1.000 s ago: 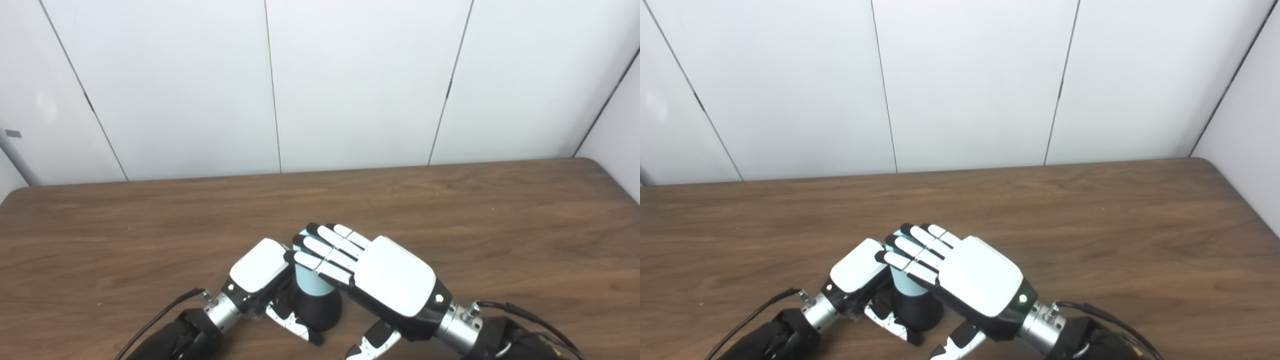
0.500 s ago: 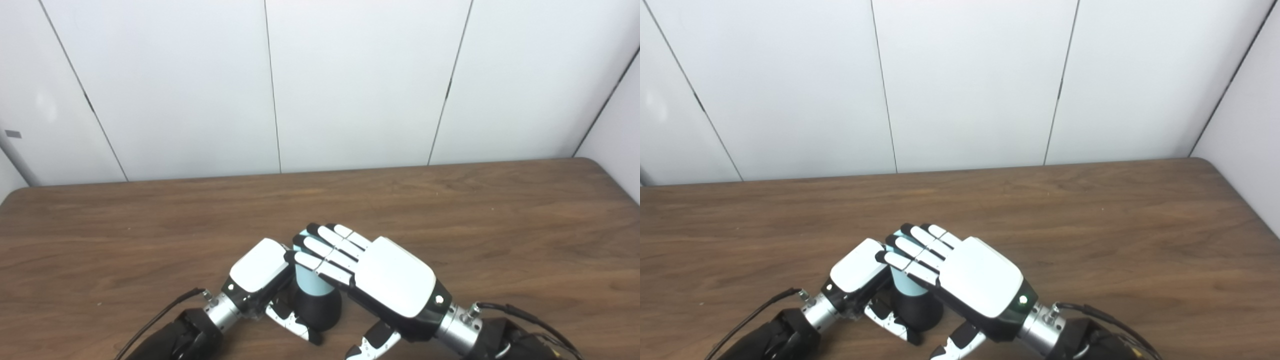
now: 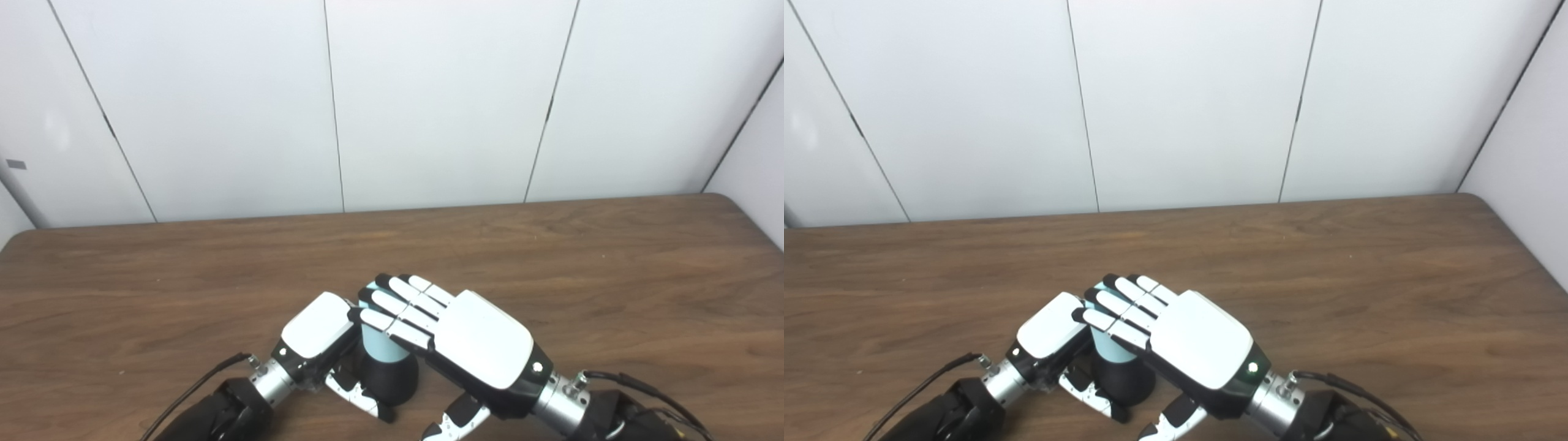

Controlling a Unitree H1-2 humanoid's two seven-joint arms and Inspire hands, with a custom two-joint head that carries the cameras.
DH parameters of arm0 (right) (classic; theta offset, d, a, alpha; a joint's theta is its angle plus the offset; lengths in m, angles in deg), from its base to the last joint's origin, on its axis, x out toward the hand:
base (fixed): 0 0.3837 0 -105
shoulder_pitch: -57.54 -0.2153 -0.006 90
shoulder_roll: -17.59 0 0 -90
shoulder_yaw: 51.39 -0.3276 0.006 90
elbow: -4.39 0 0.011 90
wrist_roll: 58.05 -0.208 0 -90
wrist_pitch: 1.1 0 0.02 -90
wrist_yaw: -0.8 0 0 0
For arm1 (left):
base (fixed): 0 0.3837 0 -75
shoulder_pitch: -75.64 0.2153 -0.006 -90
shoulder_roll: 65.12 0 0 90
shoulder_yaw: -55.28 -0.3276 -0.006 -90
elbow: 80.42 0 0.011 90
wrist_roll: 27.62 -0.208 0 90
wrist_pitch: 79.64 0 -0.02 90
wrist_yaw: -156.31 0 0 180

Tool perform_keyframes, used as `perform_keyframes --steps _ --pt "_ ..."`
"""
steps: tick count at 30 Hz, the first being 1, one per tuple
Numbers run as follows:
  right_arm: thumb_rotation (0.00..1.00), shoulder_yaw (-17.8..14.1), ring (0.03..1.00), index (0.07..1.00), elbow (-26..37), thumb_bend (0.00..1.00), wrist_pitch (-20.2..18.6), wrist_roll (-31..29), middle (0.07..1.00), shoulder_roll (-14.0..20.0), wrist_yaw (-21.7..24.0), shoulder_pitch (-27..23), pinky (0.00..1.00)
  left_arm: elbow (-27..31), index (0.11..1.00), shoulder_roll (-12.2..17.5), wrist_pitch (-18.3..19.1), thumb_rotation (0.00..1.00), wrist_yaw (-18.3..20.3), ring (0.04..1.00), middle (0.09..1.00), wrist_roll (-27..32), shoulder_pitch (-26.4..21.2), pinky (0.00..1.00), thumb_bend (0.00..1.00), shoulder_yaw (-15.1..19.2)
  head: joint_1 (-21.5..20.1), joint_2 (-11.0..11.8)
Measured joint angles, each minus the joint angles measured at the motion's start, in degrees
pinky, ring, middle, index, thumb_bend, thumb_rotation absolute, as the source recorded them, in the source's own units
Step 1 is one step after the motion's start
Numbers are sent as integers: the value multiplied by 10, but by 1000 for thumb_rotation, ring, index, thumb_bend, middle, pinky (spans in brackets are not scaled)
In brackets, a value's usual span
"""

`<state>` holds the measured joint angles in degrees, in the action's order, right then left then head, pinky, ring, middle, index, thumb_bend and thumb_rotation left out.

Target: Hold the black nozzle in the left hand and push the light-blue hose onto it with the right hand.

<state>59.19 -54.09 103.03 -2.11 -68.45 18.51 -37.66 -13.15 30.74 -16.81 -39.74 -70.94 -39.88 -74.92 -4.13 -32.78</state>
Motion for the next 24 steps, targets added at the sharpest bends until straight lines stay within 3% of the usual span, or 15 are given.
perform_keyframes --steps 11,24 --pt "841 3 926 889 -2 889 0 2 930 0 -9 2 897 0 482 0 0 0 1 133 471 1 0 86 524 1 1 -2" --pt "859 9 942 900 -3 886 -4 10 943 0 -17 3 943 0 482 0 -1 0 6 141 471 2 1 92 524 4 1 -1"
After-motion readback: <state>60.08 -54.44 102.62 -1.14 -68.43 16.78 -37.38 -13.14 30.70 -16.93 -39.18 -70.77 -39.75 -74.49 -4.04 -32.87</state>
